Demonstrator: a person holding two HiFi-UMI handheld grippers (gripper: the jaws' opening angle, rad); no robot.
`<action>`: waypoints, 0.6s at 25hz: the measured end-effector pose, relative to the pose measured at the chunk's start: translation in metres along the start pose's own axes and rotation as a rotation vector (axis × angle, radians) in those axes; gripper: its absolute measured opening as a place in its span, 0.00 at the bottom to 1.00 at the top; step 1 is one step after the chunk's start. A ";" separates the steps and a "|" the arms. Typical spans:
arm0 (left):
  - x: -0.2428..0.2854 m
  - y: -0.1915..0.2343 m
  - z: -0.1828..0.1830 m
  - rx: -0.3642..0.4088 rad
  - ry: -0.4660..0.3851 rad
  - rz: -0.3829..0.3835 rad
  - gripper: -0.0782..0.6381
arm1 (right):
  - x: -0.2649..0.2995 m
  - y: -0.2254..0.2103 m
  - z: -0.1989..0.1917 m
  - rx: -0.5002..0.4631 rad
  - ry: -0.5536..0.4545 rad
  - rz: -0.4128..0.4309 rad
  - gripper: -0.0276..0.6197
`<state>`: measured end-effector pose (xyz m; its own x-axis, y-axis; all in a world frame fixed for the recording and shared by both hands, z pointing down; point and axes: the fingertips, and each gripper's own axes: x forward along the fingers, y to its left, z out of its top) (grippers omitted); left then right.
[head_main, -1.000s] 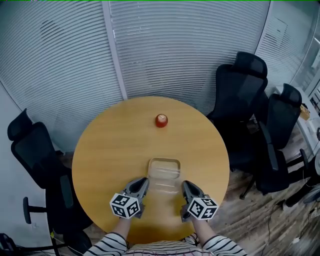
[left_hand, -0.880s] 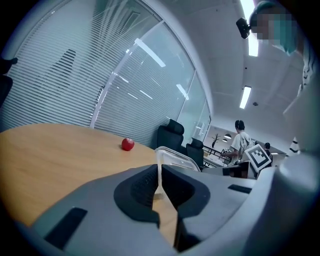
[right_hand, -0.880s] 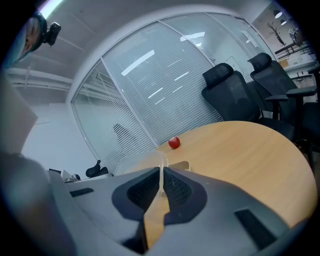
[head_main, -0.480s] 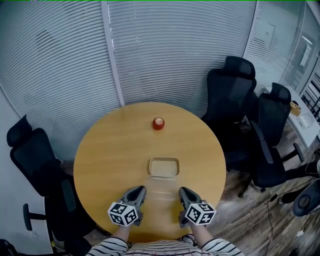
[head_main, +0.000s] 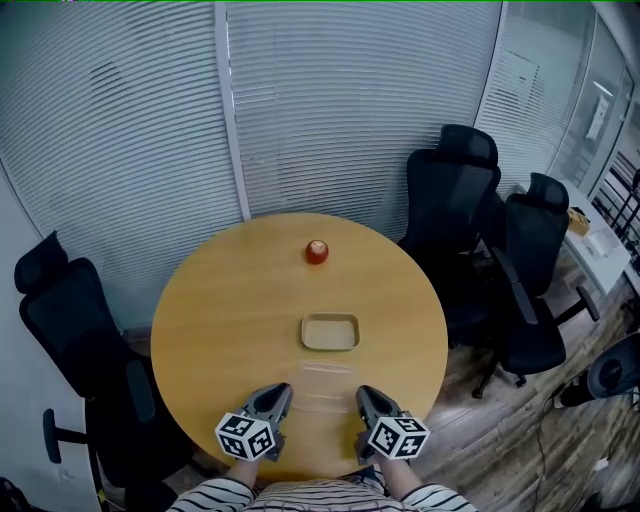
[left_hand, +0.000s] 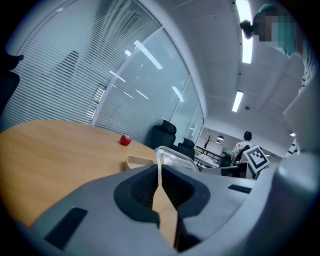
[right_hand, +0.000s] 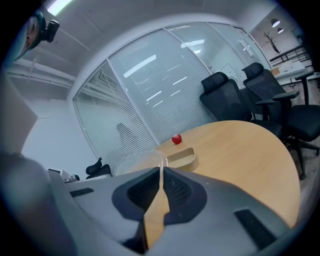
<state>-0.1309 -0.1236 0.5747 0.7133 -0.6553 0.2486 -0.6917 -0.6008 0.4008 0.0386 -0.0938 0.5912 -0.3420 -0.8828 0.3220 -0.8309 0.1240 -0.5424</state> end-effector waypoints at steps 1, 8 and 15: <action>-0.003 -0.001 -0.001 0.000 0.001 -0.001 0.17 | -0.003 0.001 -0.002 -0.002 0.002 -0.001 0.11; -0.020 -0.004 -0.008 -0.009 0.002 -0.004 0.17 | -0.013 0.010 -0.014 -0.007 0.012 -0.015 0.11; -0.026 -0.009 -0.014 -0.019 0.005 -0.010 0.17 | -0.022 0.011 -0.019 -0.016 0.028 -0.033 0.10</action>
<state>-0.1414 -0.0945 0.5772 0.7209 -0.6467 0.2492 -0.6822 -0.5987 0.4196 0.0288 -0.0645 0.5931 -0.3267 -0.8734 0.3612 -0.8485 0.1027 -0.5192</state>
